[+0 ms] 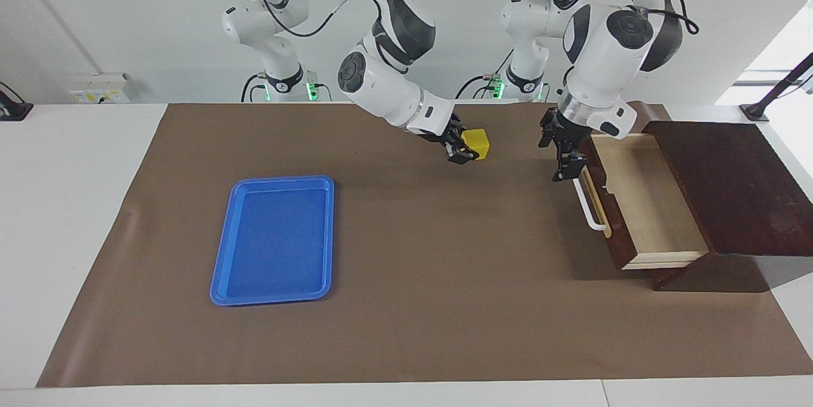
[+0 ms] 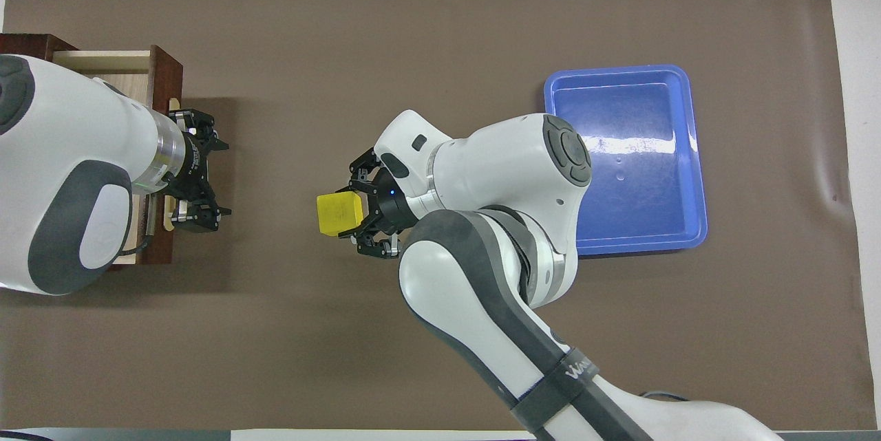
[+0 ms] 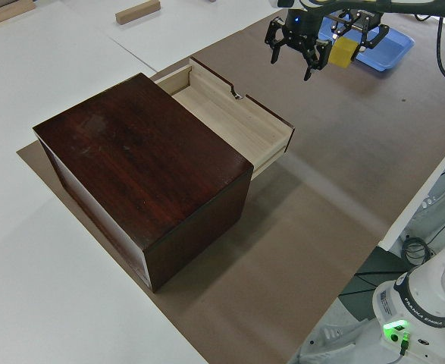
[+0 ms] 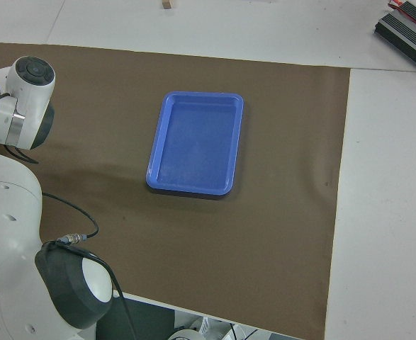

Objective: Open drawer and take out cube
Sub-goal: 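Carry the cube with the right gripper over the blue tray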

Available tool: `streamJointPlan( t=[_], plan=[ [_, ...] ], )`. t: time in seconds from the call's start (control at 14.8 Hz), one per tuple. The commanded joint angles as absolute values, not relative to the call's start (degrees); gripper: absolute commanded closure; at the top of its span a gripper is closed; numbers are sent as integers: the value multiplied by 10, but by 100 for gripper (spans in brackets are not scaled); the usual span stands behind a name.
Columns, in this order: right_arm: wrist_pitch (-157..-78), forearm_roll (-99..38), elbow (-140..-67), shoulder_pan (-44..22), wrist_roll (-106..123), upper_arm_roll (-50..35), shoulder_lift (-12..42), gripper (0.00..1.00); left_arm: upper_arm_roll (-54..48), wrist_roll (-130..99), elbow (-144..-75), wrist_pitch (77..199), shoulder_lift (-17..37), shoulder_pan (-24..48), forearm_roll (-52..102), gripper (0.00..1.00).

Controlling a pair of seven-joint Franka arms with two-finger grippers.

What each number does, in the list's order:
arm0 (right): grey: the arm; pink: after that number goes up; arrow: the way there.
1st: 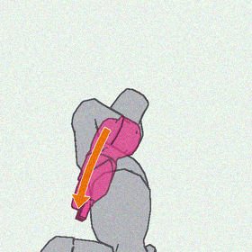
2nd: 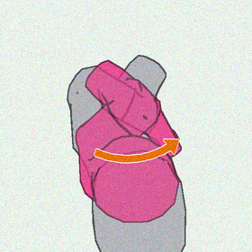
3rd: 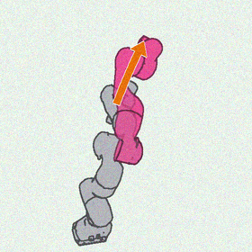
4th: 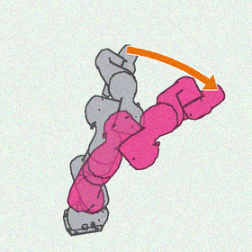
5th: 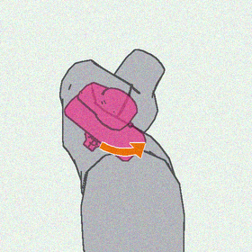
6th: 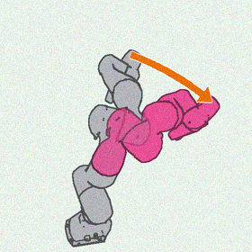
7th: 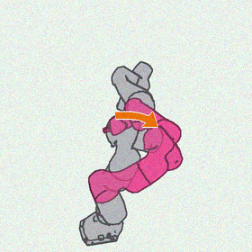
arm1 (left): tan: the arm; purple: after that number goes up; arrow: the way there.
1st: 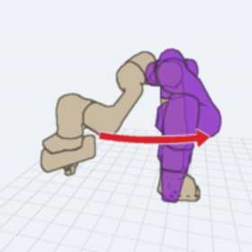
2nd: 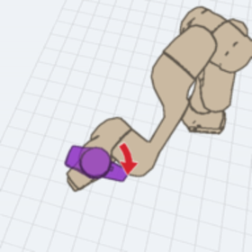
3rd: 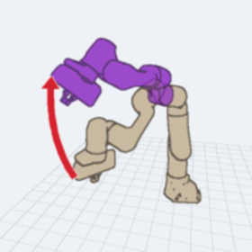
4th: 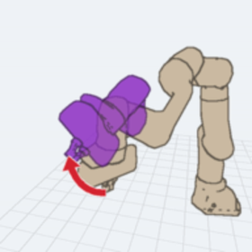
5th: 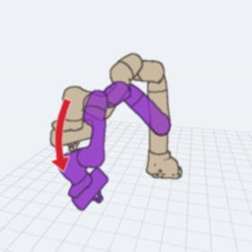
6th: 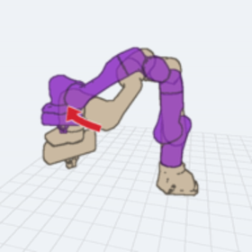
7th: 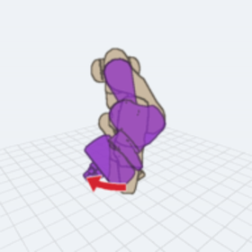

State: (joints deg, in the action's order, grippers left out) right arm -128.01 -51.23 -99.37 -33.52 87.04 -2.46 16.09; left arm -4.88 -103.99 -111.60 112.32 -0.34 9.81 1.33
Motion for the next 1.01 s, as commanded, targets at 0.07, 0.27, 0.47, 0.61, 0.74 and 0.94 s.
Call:
streamJointPlan(
  t=[0.07, 0.27, 0.47, 0.61, 0.74, 0.94],
  plan=[
    [-1210, -511, -995, -278, 866, -25, 135, 100, -55, -971, -1137, 1192, 29, 65, -6, 0],
    [-1164, -509, -1000, -211, 908, -25, 129, 100, -55, -918, -1137, 1208, 44, 41, -23, 0],
    [-1128, -472, -1009, -144, 934, -24, 127, 100, -55, -895, -1135, 1225, 47, 10, -40, 0],
    [-1124, -451, -1029, -103, 943, -24, 121, 100, -55, -879, -1129, 1226, 51, -5, -51, 0],
    [-1126, -424, -1047, -68, 950, -23, 118, 100, -55, -877, -1124, 1229, 53, -25, -61, 0],
    [-1160, -404, -1091, -29, 980, -23, 107, 100, -55, -860, -1127, 1235, 53, -75, -69, 0]
  ],
)
